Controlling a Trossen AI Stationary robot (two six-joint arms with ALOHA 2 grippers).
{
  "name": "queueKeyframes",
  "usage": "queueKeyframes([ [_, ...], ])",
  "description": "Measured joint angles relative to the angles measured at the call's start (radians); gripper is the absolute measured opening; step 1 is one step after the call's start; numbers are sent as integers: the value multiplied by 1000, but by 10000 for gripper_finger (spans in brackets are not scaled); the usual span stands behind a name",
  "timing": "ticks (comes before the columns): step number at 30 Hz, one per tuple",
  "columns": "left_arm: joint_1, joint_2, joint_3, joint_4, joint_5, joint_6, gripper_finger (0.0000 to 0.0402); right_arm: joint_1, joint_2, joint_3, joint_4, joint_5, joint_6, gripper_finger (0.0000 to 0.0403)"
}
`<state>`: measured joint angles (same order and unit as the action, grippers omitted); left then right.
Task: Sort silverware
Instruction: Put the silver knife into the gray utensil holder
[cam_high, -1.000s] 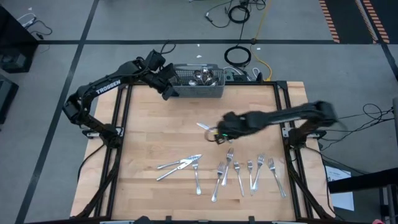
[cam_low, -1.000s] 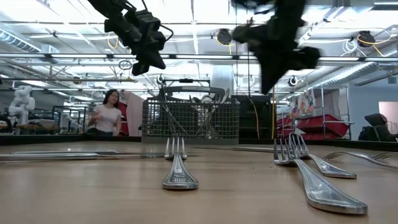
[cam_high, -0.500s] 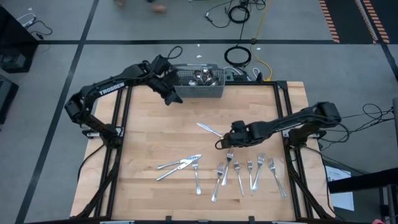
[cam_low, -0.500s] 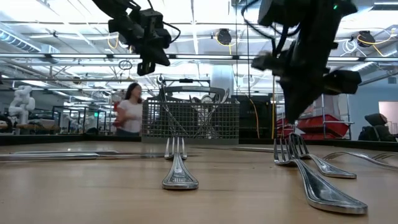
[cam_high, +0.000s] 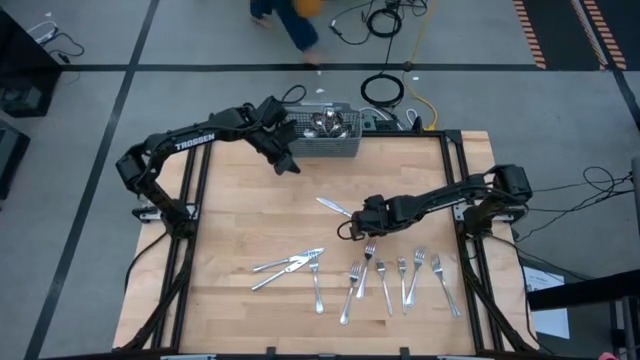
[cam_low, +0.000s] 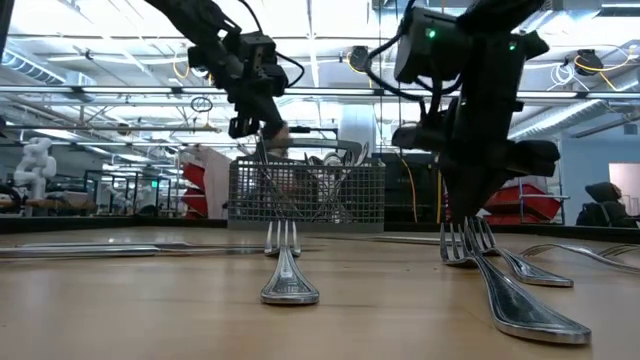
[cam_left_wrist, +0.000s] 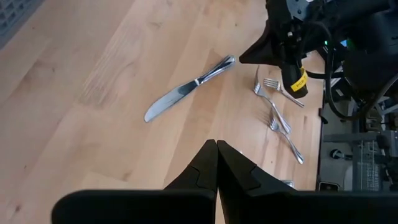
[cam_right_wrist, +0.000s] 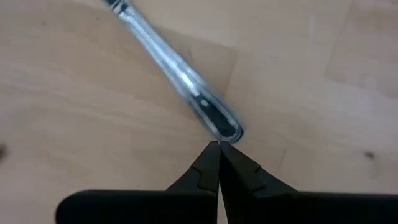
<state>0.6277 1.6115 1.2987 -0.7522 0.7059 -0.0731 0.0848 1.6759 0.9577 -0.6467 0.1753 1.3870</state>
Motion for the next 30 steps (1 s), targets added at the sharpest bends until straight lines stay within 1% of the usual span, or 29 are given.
queueKeyframes([
  [10, 0, 3, 0, 23, -3, 0, 6, -50, 8, 0, 19, 6, -64, 0],
  [17, 0, 3, 0, 22, -4, 0, 6, -48, 13, 0, 16, 5, -67, 0],
  [22, 0, 3, 0, 22, -4, 0, 6, -48, 48, 0, 23, -21, -68, 0],
  [30, 0, 3, 0, 22, -17, -1, 14, -48, 79, 5, 31, -30, -93, 0],
])
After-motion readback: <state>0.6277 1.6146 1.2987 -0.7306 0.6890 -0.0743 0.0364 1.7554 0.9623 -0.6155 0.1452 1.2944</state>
